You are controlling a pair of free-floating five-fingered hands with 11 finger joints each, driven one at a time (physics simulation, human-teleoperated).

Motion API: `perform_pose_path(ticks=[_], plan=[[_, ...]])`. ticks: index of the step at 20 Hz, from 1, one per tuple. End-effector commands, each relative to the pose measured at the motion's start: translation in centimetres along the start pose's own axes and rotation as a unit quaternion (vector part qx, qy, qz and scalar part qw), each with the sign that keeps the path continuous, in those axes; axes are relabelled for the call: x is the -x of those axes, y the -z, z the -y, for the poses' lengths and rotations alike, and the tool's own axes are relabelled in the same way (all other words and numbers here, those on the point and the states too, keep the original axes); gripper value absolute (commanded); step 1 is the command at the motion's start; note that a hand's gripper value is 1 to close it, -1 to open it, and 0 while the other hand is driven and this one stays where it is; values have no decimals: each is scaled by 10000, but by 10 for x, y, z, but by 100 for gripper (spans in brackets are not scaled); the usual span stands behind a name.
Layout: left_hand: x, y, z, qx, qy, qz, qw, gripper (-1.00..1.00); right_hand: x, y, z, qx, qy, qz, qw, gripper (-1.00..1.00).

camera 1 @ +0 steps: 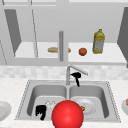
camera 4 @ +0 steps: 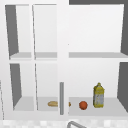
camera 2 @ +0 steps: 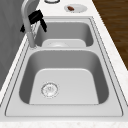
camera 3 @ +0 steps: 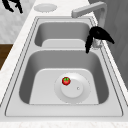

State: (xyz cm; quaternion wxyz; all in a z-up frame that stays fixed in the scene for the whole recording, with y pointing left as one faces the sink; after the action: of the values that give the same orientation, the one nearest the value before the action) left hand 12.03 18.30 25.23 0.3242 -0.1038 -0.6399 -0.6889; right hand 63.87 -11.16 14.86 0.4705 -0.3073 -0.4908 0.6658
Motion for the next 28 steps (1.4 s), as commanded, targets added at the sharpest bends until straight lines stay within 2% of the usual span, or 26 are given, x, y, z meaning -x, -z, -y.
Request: perform_pose_path(ticks=[1, 2, 3, 4, 8, 9, 11, 12, 15, 21, 28], plan=[[0, 0, 0, 0, 0, 0, 10000, 0, 10, 28, -9, -352, -4, -19, 9994, -100], [0, 0, 0, 0, 0, 0, 10000, 0, 10, 33, -13, -358, -101, -92, 9993, 100], [0, 0, 0, 0, 0, 0, 10000, 0, 12, 34, -12, -318, -226, -140, 9991, 100], [0, 0, 0, 0, 0, 0, 10000, 0, 17, 33, -13, -282, -239, -186, 9991, 100], [0, 0, 0, 0, 0, 0, 10000, 0, 40, 20, -23, -86, -28, -36, 10000, 100], [0, 0, 0, 0, 0, 0, 10000, 0, 44, 17, -25, 54, 49, 56, 10000, 100], [0, 0, 0, 0, 0, 0, 10000, 0, 47, 15, -31, 491, 14, 282, 9984, 100], [0, 0, 0, 0, 0, 0, 10000, 0, 48, 15, -34, 722, -70, 415, 9965, 100], [0, 0, 0, 0, 0, 0, 10000, 0, 48, 14, -41, 1342, -347, 771, 9873, 100], [0, 0, 0, 0, 0, 0, 10000, 0, 43, 13, -51, 2065, -282, 830, 9745, 100], [0, 0, 0, 0, 0, 0, 10000, 0, 44, 14, -61, 2739, -53, 820, 9582, 100]])
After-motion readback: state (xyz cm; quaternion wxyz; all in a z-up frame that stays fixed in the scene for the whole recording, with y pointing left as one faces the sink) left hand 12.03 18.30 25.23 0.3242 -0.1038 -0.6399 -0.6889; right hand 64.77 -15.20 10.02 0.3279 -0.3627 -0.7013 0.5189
